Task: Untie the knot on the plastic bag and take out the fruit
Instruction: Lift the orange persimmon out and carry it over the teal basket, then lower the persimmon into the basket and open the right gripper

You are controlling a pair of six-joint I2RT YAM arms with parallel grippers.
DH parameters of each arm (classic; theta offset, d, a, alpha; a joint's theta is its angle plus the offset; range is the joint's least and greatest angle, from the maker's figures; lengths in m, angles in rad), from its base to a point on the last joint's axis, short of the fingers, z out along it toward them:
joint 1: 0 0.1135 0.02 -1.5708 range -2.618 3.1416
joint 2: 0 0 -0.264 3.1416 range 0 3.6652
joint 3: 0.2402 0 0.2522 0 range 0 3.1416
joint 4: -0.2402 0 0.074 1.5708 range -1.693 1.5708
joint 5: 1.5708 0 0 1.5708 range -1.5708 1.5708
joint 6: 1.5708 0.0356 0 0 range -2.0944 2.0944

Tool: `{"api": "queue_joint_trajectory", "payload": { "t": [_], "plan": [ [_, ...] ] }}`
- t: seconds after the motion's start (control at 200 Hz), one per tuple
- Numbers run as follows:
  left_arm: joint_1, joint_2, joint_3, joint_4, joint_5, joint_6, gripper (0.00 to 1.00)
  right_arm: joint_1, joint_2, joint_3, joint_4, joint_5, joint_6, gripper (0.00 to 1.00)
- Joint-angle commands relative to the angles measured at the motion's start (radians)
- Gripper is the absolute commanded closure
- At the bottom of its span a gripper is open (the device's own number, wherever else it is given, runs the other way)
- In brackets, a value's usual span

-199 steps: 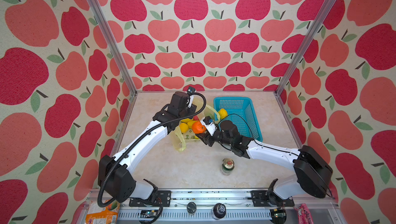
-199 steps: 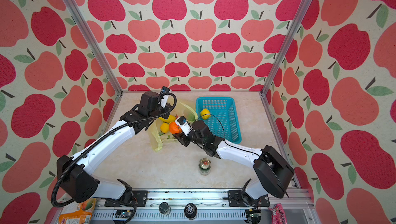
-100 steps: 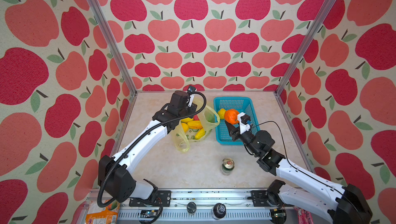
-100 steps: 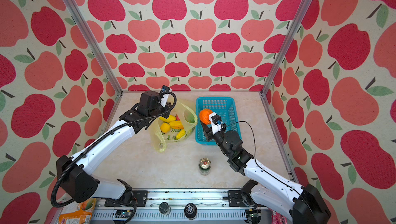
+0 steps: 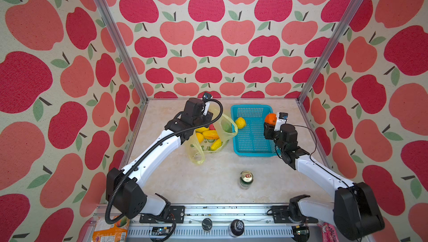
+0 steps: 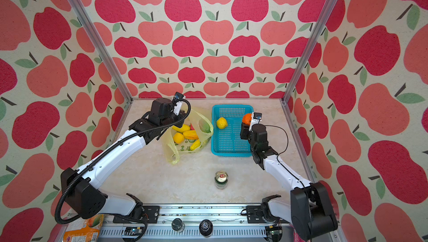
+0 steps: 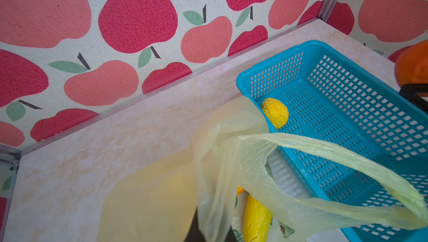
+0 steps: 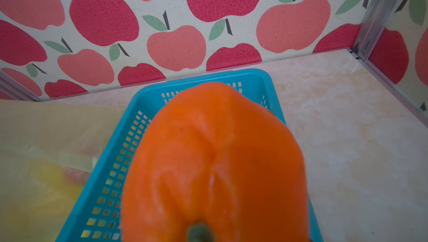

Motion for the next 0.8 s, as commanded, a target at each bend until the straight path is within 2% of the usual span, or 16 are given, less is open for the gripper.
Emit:
{"api": "queue_joint_trajectory", "payload": {
  "t": [0.0, 0.195, 0.53, 0.795],
  "plan": [
    [0.001, -0.015, 0.030, -0.011, 0.003, -0.018, 1.00, -0.015, 0.119, 0.119, -0.113, -0.136, 0.044, 0.72],
    [0.002, -0.029, 0.015, -0.004, -0.013, -0.016, 1.00, -0.015, 0.332, 0.279, -0.233, -0.208, 0.018, 0.73],
    [0.001, -0.027, 0.020, 0.009, -0.014, -0.002, 1.00, -0.016, 0.582, 0.503, -0.386, -0.188, -0.027, 0.72],
    [-0.001, -0.001, 0.044, -0.004, -0.024, 0.003, 1.00, -0.027, 0.743, 0.622, -0.429, -0.197, -0.037, 0.69]
  ]
}}
